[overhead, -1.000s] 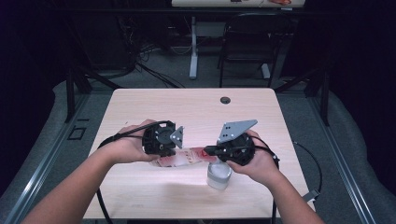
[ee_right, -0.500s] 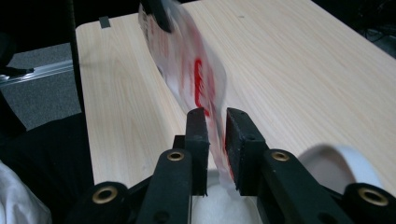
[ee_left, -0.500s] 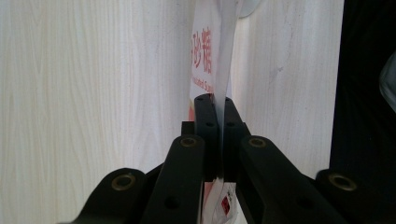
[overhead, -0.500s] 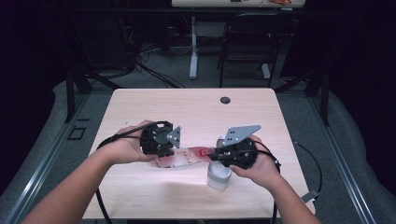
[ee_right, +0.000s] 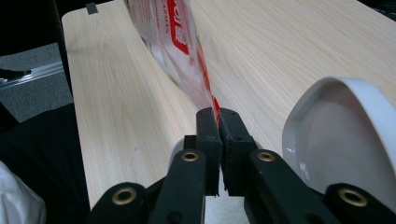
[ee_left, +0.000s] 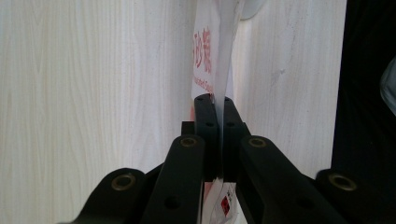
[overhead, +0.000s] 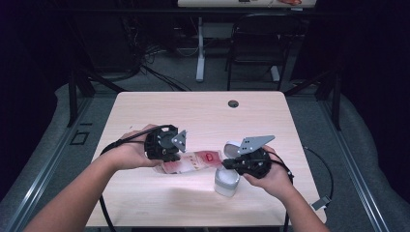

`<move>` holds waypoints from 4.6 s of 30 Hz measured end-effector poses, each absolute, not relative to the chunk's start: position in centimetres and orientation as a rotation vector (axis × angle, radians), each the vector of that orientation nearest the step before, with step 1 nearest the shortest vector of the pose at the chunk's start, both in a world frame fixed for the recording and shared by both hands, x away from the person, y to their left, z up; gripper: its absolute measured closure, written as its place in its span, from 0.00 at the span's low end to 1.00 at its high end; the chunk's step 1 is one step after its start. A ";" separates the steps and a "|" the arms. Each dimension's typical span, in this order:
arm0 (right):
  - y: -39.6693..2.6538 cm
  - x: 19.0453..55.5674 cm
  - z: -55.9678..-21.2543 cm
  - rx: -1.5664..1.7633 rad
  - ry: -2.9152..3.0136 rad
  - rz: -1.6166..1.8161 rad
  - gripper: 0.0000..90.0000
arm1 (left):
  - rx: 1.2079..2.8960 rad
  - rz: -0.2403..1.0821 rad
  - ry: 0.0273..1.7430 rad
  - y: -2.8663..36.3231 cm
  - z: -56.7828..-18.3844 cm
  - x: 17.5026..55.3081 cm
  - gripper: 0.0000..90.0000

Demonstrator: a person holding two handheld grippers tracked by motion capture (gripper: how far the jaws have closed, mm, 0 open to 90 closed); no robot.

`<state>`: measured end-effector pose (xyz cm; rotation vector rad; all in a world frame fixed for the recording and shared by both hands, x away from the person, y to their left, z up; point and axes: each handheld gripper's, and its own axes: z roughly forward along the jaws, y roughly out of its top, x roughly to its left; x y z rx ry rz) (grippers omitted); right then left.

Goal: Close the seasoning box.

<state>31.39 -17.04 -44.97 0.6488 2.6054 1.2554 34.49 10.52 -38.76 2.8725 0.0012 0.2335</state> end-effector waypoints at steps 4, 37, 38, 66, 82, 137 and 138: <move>-16.9 31.3 -44.8 0.635 2.611 1.239 1.00 | 2.866 0.239 0.004 10.7 -38.8 34.5 1.00; -14.7 32.4 -45.2 0.591 2.633 1.198 1.00 | 2.816 0.233 0.060 12.4 -39.9 35.1 1.00; -14.7 32.4 -45.2 0.587 2.641 1.190 1.00 | 2.813 0.236 0.067 12.4 -40.0 35.1 1.00; -10.4 33.0 -40.9 0.496 2.652 1.080 1.00 | 2.630 0.206 0.299 16.8 -45.1 36.1 0.96; -8.5 33.6 -40.1 0.493 2.659 1.035 1.00 | 2.488 0.146 0.437 17.5 -48.8 36.7 0.92; -19.4 35.0 -41.8 0.959 2.399 1.182 0.58 | 2.189 0.204 0.652 22.9 -53.8 33.6 0.74; -19.4 35.1 -42.1 0.971 2.400 1.196 0.59 | 2.185 0.206 0.656 22.9 -53.7 33.6 0.74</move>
